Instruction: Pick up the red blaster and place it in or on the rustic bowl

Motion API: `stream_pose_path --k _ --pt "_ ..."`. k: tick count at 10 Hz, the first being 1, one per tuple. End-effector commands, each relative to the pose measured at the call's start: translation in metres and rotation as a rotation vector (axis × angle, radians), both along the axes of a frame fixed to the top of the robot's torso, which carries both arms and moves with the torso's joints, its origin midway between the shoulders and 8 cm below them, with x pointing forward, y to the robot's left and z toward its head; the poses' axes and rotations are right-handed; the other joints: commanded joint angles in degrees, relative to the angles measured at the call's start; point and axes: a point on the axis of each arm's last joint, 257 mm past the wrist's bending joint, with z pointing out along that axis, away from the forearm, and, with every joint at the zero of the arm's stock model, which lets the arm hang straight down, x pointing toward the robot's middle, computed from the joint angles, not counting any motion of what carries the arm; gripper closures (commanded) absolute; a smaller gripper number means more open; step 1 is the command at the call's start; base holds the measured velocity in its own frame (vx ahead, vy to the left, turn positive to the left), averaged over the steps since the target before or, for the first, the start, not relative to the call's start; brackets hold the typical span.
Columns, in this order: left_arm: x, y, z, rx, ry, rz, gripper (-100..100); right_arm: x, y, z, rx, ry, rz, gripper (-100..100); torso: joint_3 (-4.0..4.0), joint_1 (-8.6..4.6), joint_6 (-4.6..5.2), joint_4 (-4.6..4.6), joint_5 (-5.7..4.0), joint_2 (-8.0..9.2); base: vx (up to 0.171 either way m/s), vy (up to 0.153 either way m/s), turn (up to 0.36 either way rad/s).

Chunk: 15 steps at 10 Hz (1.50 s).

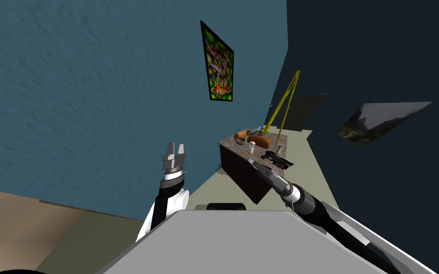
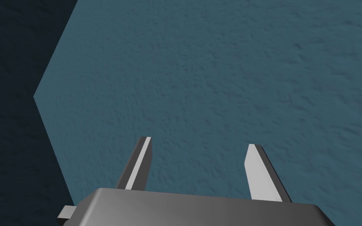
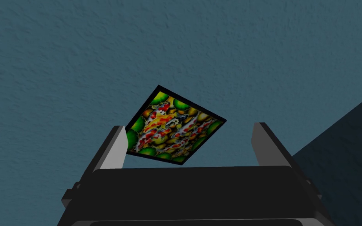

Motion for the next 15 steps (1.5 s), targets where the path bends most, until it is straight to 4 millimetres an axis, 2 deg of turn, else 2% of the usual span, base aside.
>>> stream_pose_path --k 1,2,5,7,10,12,13,14,15 --pt "0.0 0.0 0.0 0.0 0.0 0.0 0 -0.002 0.001 -0.009 -0.042 0.019 0.025 -100 0.0 0.0 0.0 0.0 0.0 0.0 0.036 0.077 0.032" --pt "0.0 0.0 0.0 0.0 0.0 0.0 0 -0.003 0.002 -0.01 -0.053 0.022 0.033 -100 -0.01 -0.08 0.02 0.0 -0.01 -0.01 0.016 0.026 -0.013" --pt "0.0 0.0 0.0 0.0 0.0 0.0 0 -0.002 -0.003 -0.037 -0.154 0.075 0.066 -100 0.01 -0.2 0.02 0.0 -0.04 0.03 0.027 0.051 0.069" --pt "0.0 0.0 0.0 0.0 0.0 0.0 0 -0.005 -0.002 -0.041 -0.189 0.084 0.091 -100 -0.01 -0.19 0.02 0.0 -0.04 -0.01 0.029 0.038 0.019" --pt "0.0 0.0 0.0 0.0 0.0 0.0 0 0.0 -0.015 -0.067 -0.307 0.127 0.111 -100 0.0 -0.27 0.02 0.0 -0.05 0.0 0.035 0.033 0.062" --pt "0.0 0.0 0.0 0.0 0.0 0.0 0 -0.003 -0.015 -0.071 -0.342 0.135 0.135 -100 -0.01 -0.3 0.02 -0.01 -0.06 -0.01 0.024 0.012 0.014" --pt "0.0 0.0 0.0 0.0 0.0 0.0 0 0.002 -0.025 -0.082 -0.398 0.15 0.134 -100 0.03 -0.35 0.03 0.01 -0.08 0.05 0.025 0.005 0.045" --pt "0.0 0.0 0.0 0.0 0.0 0.0 0 0.0 -0.025 -0.085 -0.422 0.154 0.15 -100 0.02 -0.38 0.02 0.01 -0.08 0.03 0.026 0.001 0.048" --pt "0.0 0.0 0.0 0.0 0.0 0.0 0 0.008 -0.037 -0.094 -0.473 0.166 0.139 -100 0.01 -0.38 0.02 0.0 -0.08 0.03 0.037 -0.007 0.069"
